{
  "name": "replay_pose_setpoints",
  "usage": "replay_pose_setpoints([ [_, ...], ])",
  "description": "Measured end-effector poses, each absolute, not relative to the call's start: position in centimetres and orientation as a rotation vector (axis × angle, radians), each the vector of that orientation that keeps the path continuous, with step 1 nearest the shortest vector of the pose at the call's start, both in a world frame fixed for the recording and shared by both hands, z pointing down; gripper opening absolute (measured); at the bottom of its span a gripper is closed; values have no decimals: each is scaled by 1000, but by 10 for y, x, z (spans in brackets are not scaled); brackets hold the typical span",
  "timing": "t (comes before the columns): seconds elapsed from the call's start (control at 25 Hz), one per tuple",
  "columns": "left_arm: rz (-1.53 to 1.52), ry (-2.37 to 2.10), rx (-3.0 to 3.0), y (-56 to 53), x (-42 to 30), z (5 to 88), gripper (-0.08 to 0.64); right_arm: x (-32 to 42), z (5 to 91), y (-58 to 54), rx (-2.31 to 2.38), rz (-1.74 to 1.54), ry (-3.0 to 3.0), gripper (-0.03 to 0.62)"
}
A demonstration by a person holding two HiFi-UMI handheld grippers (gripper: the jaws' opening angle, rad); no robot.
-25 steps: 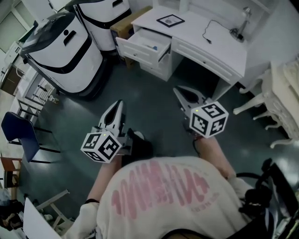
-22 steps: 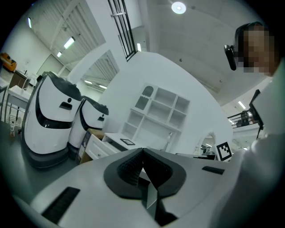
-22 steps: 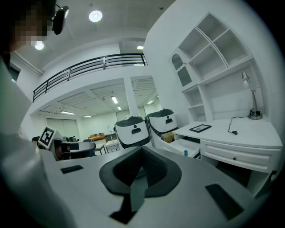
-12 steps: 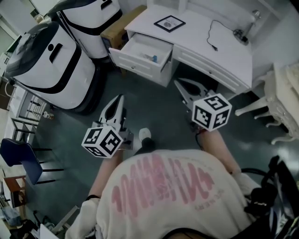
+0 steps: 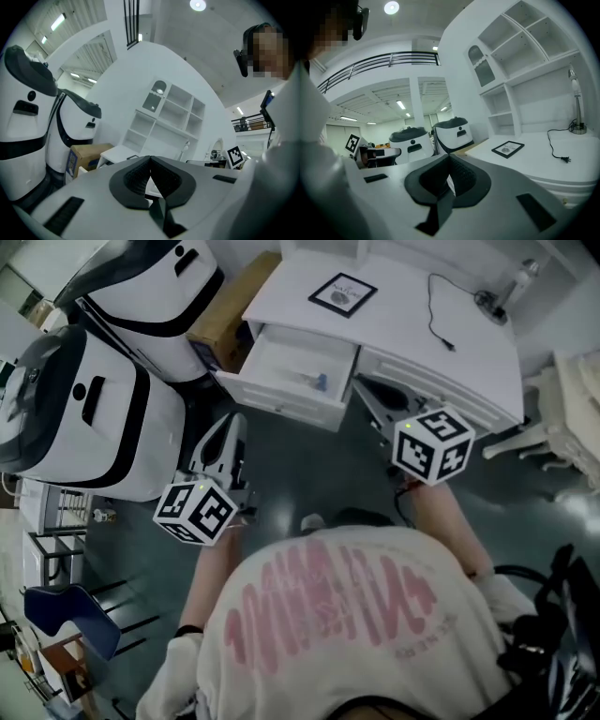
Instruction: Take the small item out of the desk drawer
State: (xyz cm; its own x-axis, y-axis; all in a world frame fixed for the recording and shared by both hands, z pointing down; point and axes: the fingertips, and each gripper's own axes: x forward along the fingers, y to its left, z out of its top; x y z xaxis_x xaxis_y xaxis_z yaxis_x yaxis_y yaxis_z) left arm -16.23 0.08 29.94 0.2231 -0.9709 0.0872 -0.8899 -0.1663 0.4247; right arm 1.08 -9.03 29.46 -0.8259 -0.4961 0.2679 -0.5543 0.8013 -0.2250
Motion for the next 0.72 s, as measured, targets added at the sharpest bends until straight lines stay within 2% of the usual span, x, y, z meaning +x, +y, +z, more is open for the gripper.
replay_pose_setpoints([
  [0.44, -197, -1575, 2063, -81, -191, 356, 31, 5, 366, -186, 935, 626, -2646, 15],
  [0.72, -160, -1510, 2104, -179, -208, 370, 31, -29, 383, -275, 935, 688, -2643, 15],
])
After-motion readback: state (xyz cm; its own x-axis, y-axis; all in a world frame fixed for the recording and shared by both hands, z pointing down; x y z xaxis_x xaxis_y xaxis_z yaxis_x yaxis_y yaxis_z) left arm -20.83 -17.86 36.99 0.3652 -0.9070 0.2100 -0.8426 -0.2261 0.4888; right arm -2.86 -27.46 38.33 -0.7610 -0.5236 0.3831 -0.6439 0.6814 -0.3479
